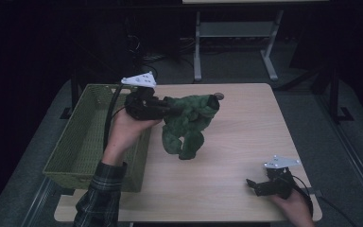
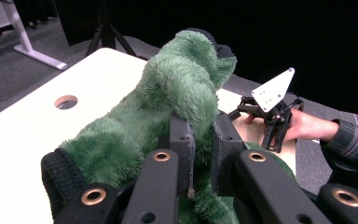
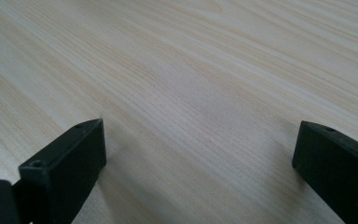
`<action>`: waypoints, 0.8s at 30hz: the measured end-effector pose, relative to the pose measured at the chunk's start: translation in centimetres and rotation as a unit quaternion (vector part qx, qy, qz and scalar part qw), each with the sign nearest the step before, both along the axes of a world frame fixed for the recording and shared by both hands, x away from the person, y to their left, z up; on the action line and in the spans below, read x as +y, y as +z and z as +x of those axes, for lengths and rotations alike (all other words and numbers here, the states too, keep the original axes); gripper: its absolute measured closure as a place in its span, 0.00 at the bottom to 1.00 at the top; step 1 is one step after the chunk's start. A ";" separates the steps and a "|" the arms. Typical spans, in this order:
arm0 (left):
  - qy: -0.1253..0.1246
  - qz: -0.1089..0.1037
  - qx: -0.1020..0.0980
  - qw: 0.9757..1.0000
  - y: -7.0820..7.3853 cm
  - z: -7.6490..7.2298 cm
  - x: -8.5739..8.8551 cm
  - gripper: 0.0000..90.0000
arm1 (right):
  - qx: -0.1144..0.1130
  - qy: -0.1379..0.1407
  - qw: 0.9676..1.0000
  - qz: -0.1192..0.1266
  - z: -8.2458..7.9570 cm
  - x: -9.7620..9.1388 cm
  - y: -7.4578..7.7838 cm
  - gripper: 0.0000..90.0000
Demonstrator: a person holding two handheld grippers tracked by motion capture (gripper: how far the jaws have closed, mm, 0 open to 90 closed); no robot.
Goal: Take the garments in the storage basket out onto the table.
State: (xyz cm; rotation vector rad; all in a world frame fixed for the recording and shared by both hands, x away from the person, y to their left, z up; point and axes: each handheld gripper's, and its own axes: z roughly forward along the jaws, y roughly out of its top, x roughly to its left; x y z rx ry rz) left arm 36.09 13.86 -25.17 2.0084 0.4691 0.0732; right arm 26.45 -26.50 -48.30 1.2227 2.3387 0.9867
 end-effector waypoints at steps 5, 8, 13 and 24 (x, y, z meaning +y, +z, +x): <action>-0.006 -0.001 0.004 1.000 -1.2 -0.1 -1.6 0.90 | 0.000 0.000 1.000 0.000 0.0 0.0 0.0 0.03; -0.008 0.003 0.007 1.000 -2.0 -0.1 -2.5 0.90 | 0.000 0.000 1.000 0.000 0.0 0.0 0.0 0.03; -0.007 0.004 0.015 1.000 -3.8 -0.1 -4.1 0.90 | 0.000 0.000 1.000 -0.001 0.0 0.0 0.0 0.03; -0.007 0.024 0.047 0.999 -9.1 0.0 -7.2 0.90 | -0.002 0.001 1.000 -0.001 0.0 0.0 0.0 0.03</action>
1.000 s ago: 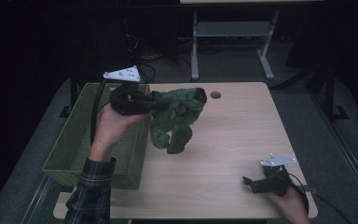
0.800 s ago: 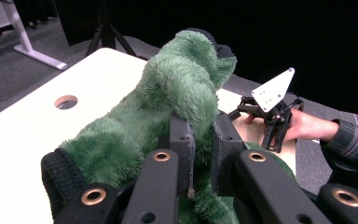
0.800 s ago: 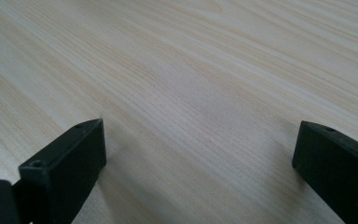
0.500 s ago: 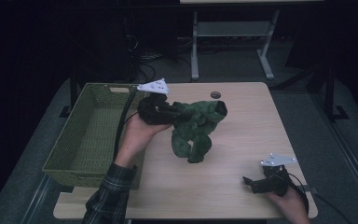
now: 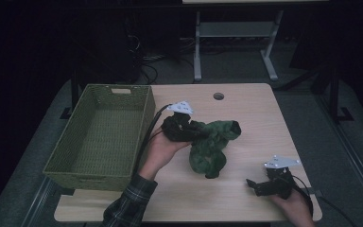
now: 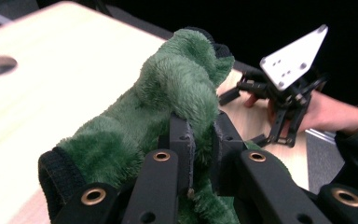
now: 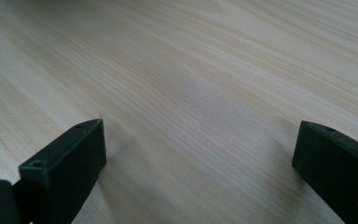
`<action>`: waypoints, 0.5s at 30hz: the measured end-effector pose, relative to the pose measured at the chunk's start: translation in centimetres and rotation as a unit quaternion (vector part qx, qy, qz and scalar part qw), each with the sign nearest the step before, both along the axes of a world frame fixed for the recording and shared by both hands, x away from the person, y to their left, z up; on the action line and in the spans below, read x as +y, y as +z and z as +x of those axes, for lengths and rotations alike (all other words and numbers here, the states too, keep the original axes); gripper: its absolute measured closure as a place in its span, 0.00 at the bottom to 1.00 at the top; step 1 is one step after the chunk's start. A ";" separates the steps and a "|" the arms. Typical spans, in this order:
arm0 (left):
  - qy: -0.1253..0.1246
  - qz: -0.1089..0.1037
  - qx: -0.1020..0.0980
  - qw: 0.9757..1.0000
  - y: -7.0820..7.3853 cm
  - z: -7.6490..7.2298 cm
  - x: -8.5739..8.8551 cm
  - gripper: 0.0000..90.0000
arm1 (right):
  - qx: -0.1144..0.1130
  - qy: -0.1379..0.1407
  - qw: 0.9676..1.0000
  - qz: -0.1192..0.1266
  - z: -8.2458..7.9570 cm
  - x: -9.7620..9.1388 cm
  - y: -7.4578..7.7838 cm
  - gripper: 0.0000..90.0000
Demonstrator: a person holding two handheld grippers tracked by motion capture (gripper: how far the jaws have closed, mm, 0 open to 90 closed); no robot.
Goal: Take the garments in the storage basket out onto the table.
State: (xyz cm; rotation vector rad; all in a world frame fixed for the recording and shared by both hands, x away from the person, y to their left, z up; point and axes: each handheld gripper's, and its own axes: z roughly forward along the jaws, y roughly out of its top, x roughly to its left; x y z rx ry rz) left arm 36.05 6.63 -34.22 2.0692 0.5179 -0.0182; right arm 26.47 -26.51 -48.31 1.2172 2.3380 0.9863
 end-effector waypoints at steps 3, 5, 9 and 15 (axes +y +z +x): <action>-0.003 0.013 0.008 1.000 -1.2 0.0 -0.8 0.90 | 0.001 -0.001 1.000 0.000 0.0 0.0 0.0 0.03; -0.005 0.021 0.011 1.000 -2.1 0.0 -1.3 0.90 | 0.001 0.000 1.000 0.000 0.0 0.0 0.0 0.03; -0.005 0.035 0.024 0.999 -3.9 0.1 -2.2 0.90 | 0.002 -0.001 1.000 0.001 0.0 0.0 0.0 0.03; -0.012 0.052 0.044 0.998 -6.6 0.3 -3.3 0.90 | 0.001 -0.001 1.000 0.001 0.0 0.0 0.0 0.03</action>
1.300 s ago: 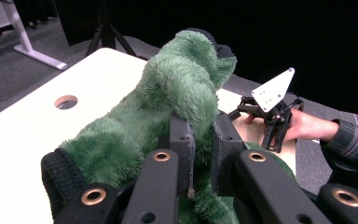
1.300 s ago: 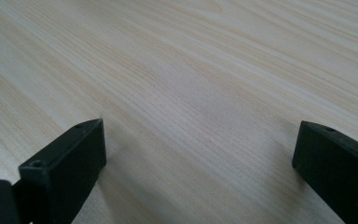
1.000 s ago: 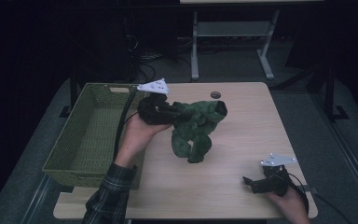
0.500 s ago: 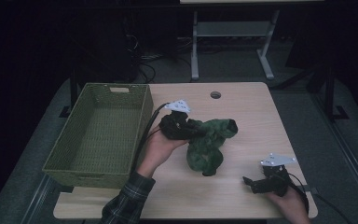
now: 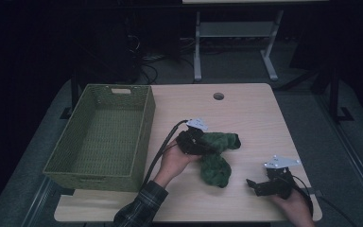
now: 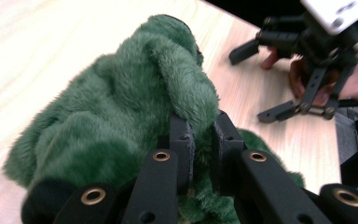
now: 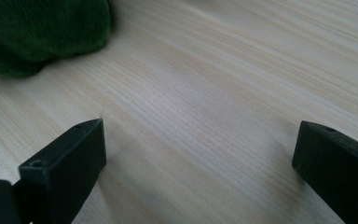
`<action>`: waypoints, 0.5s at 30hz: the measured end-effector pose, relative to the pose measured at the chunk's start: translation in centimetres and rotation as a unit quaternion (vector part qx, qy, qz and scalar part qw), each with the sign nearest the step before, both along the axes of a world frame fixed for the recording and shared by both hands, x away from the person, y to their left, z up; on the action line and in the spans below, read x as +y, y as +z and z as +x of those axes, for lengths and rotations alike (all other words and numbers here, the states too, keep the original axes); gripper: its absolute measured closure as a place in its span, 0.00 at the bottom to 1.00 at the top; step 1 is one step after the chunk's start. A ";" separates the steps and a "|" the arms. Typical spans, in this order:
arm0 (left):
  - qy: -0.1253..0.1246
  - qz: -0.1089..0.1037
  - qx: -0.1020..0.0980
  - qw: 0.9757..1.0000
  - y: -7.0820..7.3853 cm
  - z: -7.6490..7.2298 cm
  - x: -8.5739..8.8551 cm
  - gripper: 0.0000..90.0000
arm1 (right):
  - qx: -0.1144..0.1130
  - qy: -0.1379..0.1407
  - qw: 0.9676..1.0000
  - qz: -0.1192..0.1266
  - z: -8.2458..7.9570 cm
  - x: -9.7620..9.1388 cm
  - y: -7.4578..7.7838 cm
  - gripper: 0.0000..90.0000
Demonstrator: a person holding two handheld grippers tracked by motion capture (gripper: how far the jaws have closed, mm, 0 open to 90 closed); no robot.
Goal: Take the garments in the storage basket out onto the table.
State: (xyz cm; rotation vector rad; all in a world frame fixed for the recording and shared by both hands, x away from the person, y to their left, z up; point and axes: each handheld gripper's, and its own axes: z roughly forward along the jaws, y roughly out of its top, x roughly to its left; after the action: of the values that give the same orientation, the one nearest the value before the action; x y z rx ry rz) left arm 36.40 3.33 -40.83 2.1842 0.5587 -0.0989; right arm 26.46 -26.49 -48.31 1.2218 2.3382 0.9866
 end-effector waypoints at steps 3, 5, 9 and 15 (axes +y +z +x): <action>-0.002 0.011 0.005 1.000 -1.1 0.1 -0.4 0.90 | 0.000 0.000 1.000 0.000 0.0 0.0 0.0 0.03; -0.002 0.017 0.011 1.000 -1.8 0.2 -0.6 0.90 | 0.000 0.001 1.000 -0.001 0.0 0.0 0.0 0.03; 0.001 0.029 0.011 1.000 -3.0 0.5 -1.1 0.89 | 0.000 0.000 1.000 0.000 0.0 0.0 0.0 0.03; -0.001 0.054 0.011 0.998 -4.8 0.6 -1.9 0.88 | 0.000 0.000 1.000 0.000 0.0 0.0 0.0 0.03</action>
State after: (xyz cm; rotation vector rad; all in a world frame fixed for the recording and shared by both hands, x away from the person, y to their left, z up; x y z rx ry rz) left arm 37.00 1.45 -45.58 2.2915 0.5854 -0.0957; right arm 26.45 -26.49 -48.30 1.2222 2.3386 0.9860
